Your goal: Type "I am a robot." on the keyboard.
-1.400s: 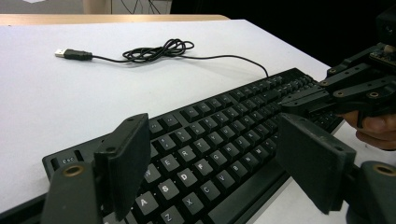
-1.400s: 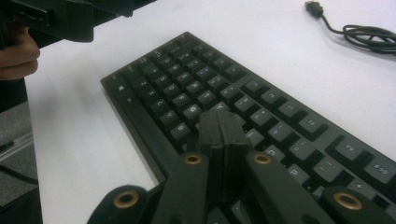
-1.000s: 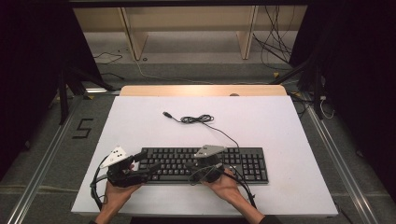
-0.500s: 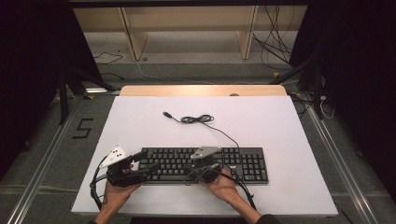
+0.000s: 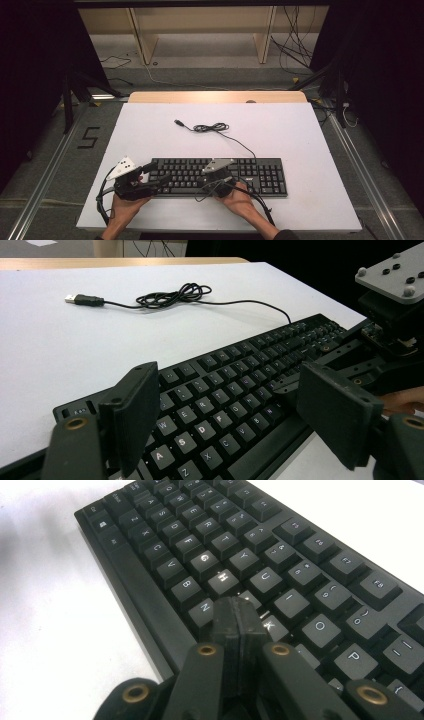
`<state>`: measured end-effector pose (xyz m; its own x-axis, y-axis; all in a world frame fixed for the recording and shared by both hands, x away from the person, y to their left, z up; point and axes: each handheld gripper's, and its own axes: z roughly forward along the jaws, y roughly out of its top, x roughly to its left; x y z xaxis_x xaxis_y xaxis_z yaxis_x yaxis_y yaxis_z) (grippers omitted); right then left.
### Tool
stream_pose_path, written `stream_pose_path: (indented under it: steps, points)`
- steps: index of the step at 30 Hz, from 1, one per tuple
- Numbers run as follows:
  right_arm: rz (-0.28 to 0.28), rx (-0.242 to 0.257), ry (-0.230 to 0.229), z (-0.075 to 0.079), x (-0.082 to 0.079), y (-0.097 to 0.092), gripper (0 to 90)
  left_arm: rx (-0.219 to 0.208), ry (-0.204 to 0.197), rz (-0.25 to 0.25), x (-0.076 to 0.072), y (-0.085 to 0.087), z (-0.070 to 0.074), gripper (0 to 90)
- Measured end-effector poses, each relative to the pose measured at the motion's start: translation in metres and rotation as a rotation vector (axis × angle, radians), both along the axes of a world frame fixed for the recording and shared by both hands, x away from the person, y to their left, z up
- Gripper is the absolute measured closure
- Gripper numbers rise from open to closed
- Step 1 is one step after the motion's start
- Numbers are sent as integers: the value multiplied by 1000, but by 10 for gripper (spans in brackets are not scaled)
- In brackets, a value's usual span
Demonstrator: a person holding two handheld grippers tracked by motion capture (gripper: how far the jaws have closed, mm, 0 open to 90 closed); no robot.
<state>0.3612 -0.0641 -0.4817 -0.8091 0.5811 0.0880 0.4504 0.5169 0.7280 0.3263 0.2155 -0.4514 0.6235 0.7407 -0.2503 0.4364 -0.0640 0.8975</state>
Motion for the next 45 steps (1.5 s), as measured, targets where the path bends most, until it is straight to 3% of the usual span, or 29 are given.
stream_pose_path:
  steps: [9, 14, 22, 27, 32, 41, 45]
  points:
    - [-23, 64, -19, 8, -1, -5, 900, -1, -3, 1, 0, 1, 0, 251]
    - [-33, 112, -22, 15, -1, -12, 826, 2, -5, 1, 0, 1, 0, 251]
    - [-41, 167, -32, 24, -3, -21, 464, 3, -6, 2, 0, 2, 0, 251]
    - [-51, 191, -39, 28, -3, -27, 312, 2, -6, 5, 0, 2, 0, 251]
    - [-28, 200, -32, 29, -6, -27, 216, 4, -7, 6, 0, 3, 0, 251]
    - [16, 207, -30, 32, -15, -23, 237, 1, -8, 9, 0, 3, 0, 251]
    - [30, 209, -31, 32, -17, -21, 403, 5, -6, 12, 1, 4, 0, 251]
